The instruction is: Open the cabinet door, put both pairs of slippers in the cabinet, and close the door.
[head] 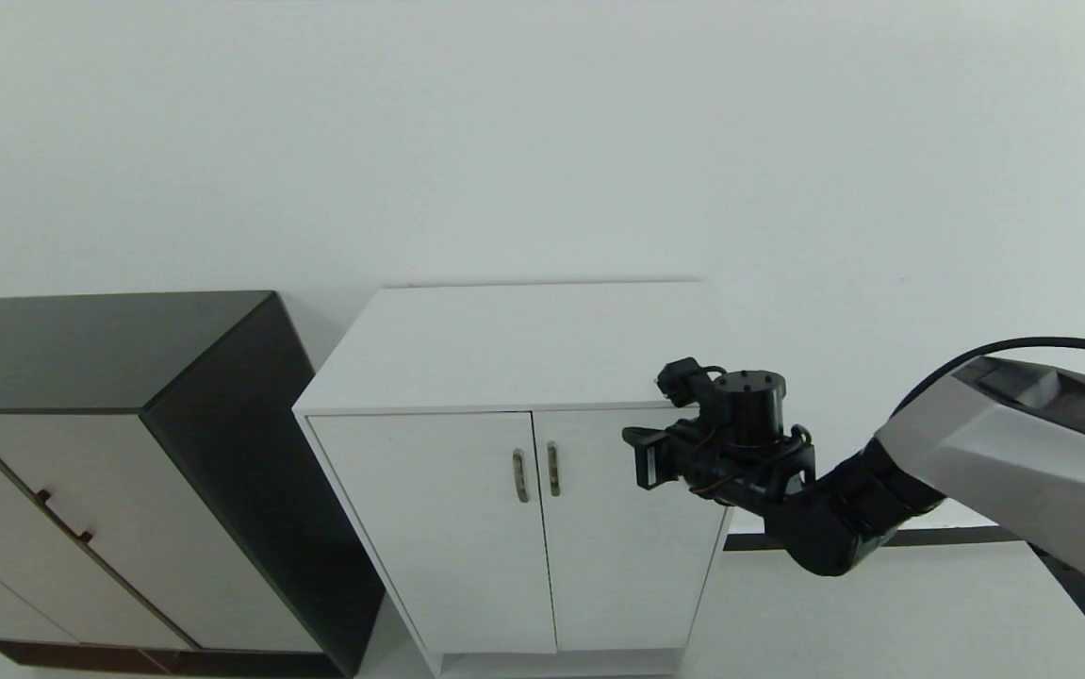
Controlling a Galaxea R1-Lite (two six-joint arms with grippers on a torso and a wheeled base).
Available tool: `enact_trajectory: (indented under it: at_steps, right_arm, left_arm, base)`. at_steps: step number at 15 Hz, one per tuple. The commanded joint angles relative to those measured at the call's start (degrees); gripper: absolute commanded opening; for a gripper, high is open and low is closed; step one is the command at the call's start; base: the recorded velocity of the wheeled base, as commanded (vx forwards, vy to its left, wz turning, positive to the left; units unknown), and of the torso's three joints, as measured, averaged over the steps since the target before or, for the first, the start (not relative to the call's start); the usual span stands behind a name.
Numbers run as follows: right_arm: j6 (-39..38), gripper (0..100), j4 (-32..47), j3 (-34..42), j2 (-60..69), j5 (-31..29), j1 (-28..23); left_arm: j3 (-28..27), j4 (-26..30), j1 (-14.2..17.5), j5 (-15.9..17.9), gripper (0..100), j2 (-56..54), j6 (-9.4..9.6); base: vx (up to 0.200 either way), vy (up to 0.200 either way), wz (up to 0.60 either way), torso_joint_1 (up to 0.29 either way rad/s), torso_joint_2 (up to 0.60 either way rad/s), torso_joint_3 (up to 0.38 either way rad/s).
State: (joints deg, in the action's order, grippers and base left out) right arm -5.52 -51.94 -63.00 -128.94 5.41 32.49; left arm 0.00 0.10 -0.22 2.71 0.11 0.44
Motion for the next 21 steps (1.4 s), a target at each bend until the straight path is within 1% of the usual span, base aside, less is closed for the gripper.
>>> enact_trajectory:
  at_steps: [1,3,4,5,7,9,10,11,12,13,14,16,18,20,21]
  right_arm:
    - [0.95,0,-0.97,11.94,11.17,-1.28,-1.37]
    - [4.12,0,-1.05,23.63,19.34,-5.06,-3.22]
    - [5.61,0,-1.05,29.25,23.47,-8.93,-3.84]
    - [5.96,0,-1.05,36.19,29.01,-14.29,-4.63]
    - [6.75,0,-0.53,47.0,39.12,-21.5,-8.05]
    - [10.44,0,-0.26,57.38,49.31,-21.58,-14.73]
    - [11.76,0,-0.35,62.56,54.58,-21.41,-17.19]
    - [10.8,0,3.6,63.0,60.74,-21.23,-18.34]
    - [10.18,0,12.57,62.83,68.82,-19.04,-19.39]
    - [10.27,0,22.32,62.65,76.73,-14.9,-20.01]
    - [10.18,0,30.67,61.95,82.97,-13.32,-20.01]
    - [9.65,0,43.16,61.16,91.59,-12.62,-20.01]
    - [9.04,0,48.52,61.16,97.21,-11.48,-20.01]
    - [8.77,0,50.1,61.59,100.73,-11.04,-20.01]
    - [8.77,0,50.1,61.86,102.05,-9.81,-20.01]
  left_arm:
    - [0.0,-0.01,-0.04,0.02,0,0.07,0.0]
    - [0.0,-0.01,-0.04,0.02,0,0.07,0.0]
    - [0.0,-0.01,-0.04,0.02,0,0.07,0.0]
    - [0.0,-0.01,-0.04,0.02,0,0.07,0.0]
    - [0.0,-0.01,-0.04,0.02,0,0.07,0.0]
    - [0.0,-0.01,-0.04,0.02,0,0.07,-0.09]
    - [0.0,-0.01,-0.04,0.02,0,0.07,-0.09]
    - [0.0,-0.01,-0.04,0.02,0,0.07,0.0]
    - [0.0,-0.01,-0.04,0.02,0,0.07,-0.09]
    - [0.0,-0.01,-0.04,0.02,0,0.07,-0.18]
    - [0.0,-0.01,-0.04,0.02,0,0.07,-0.26]
    - [0.0,-0.01,-0.04,0.02,0,0.07,-0.26]
    - [0.0,-0.01,-0.04,0.02,0,0.07,-0.18]
    - [0.0,-0.01,-0.04,0.02,0,0.07,-0.18]
    - [0.0,-0.01,-0.04,0.02,0,0.07,-0.18]
  base:
    - [0.0,0.0,0.0,0.0,0.0,0.0]
    - [0.0,0.0,0.0,0.0,0.0,0.0]
    - [0.0,0.0,0.0,0.0,0.0,0.0]
    - [0.0,0.0,0.0,0.0,0.0,0.0]
    - [0.0,0.0,0.0,0.0,0.0,0.0]
    - [0.0,0.0,0.0,0.0,0.0,0.0]
    - [0.0,0.0,0.0,0.0,0.0,0.0]
    - [0.0,0.0,0.0,0.0,0.0,0.0]
    - [0.0,0.0,0.0,0.0,0.0,0.0]
    - [0.0,0.0,0.0,0.0,0.0,0.0]
    - [0.0,0.0,0.0,0.0,0.0,0.0]
    - [0.0,0.0,0.0,0.0,0.0,0.0]
    - [0.0,0.0,0.0,0.0,0.0,0.0]
    - [0.0,0.0,0.0,0.0,0.0,0.0]
    - [0.0,0.0,0.0,0.0,0.0,0.0]
